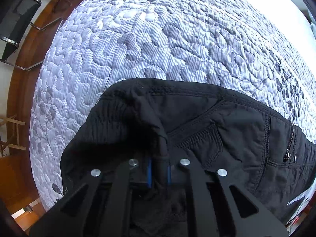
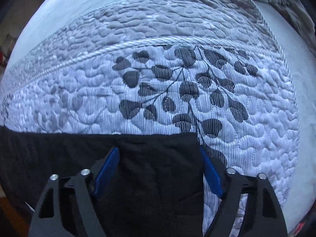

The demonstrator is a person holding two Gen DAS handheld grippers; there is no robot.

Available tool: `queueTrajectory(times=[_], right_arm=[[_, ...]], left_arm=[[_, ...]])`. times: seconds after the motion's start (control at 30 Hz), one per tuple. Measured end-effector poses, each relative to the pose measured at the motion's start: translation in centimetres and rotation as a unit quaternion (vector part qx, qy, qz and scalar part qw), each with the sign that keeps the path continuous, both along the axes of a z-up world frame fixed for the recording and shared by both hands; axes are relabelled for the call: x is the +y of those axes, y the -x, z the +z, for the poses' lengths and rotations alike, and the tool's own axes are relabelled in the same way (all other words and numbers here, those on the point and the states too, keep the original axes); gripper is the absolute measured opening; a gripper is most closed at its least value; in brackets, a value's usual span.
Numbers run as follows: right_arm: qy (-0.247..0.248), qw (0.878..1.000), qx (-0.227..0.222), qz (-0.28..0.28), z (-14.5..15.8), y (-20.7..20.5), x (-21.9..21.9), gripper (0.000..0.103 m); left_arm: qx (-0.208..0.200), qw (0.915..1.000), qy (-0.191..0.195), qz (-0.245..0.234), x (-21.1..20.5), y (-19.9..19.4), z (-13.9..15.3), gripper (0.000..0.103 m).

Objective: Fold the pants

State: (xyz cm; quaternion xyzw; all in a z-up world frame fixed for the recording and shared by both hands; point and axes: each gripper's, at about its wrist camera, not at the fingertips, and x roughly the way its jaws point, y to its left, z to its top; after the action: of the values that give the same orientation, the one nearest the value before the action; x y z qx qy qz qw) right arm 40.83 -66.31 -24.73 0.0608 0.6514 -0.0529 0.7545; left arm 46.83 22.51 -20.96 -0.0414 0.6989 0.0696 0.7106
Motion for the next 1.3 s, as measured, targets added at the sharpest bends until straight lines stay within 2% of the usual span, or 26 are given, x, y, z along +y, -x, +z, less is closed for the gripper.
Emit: queueTrajectory(times=[0.03,0.07,0.17,0.23,0.33,0.47,0.57,0.7,0.8,0.97,1.13,1.3], right_arm=[[0.005,1.000,0.002,-0.003,0.2,0.2,0.0,0.036],[0.006,1.000,0.001,-0.009,0.7,0.4,-0.2,0.020],[0.005,1.000,-0.018,-0.015,2.6,1.4,-0.5,0.012],[0.012,0.999,-0.046,-0.013,4.6,1.9,-0.1,0.011],[0.003,0.995,-0.096,-0.009,8.2,3.0,0.5,0.011],[-0.020,0.986,-0.168,-0.001,13.5,5.1,1.7,0.011],[-0.038,0.975,-0.218,0.005,16.9,8.8,2.4,0.011],[-0.050,0.962,-0.269,0.009,20.0,14.5,3.3,0.010],[-0.057,0.953,-0.298,-0.003,20.9,18.8,3.4,0.010],[-0.091,0.938,-0.329,-0.054,20.6,26.2,1.7,0.010],[-0.119,0.928,-0.340,-0.097,18.7,32.8,0.5,0.009],[-0.132,0.927,-0.331,-0.116,16.4,37.7,1.1,0.009]], left_arm=[[-0.002,1.0000,-0.002,-0.002,-0.2,0.0,0.1,0.009],[-0.005,0.9999,-0.006,-0.006,-0.6,0.1,0.2,0.008],[-0.023,0.9997,-0.009,0.002,-1.5,0.8,0.9,0.008],[-0.045,0.9988,0.000,0.019,-1.9,1.7,2.1,0.008],[-0.079,0.9967,0.000,0.016,-2.6,3.0,3.9,0.007],[-0.155,0.9870,0.036,0.023,-2.6,6.2,8.1,0.007],[-0.199,0.9785,0.054,0.011,-1.9,8.9,10.9,0.007],[-0.242,0.9675,0.071,-0.013,-1.8,12.8,14.0,0.007],[-0.276,0.9569,0.087,-0.018,-0.8,17.2,16.0,0.007],[-0.312,0.9435,0.111,-0.015,1.5,23.6,17.1,0.008],[-0.328,0.9349,0.135,0.000,4.1,29.0,16.2,0.008],[-0.343,0.9255,0.160,0.012,5.8,33.6,14.3,0.008]])
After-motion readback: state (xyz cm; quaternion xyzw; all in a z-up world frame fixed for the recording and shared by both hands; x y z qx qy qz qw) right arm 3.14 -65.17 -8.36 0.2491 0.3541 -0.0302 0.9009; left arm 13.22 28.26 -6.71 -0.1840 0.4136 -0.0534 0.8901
